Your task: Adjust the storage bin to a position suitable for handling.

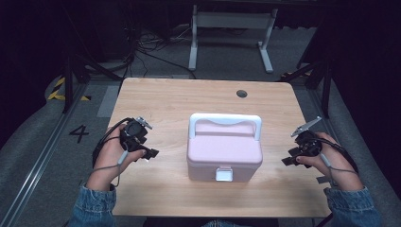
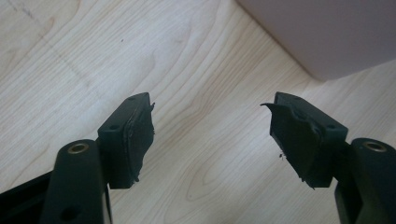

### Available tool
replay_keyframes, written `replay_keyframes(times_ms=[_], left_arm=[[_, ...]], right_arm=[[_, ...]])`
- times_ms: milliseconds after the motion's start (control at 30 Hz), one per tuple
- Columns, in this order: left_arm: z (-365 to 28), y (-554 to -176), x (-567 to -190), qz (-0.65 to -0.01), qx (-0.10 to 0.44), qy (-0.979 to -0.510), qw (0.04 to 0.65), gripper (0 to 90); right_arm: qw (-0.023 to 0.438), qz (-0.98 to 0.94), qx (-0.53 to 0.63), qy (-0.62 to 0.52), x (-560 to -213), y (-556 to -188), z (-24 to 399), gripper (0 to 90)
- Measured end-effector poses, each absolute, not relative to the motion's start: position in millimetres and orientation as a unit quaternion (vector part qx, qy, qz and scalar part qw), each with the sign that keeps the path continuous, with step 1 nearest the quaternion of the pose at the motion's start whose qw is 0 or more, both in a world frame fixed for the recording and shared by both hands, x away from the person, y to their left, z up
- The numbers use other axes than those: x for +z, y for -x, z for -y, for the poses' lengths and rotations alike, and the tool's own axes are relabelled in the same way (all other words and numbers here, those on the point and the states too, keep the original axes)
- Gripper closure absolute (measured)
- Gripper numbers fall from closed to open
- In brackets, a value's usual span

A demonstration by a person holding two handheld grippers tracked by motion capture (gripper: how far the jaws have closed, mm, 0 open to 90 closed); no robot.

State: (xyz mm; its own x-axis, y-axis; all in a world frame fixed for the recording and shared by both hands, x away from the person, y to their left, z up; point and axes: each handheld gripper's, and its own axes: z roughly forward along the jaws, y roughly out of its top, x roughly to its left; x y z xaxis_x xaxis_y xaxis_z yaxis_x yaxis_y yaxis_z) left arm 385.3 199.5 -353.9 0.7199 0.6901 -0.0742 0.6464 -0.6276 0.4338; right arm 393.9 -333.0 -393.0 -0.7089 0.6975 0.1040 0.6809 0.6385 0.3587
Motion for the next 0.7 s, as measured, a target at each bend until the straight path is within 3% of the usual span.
replay_keyframes(times_ms=[700], left_arm=[[-155, -396, -326, -0.283, 0.056, -0.897, 0.334, 25.7]], right_arm=[[0.005, -0.905, 0.196, -0.378, -403, -374, 334, 43.9]])
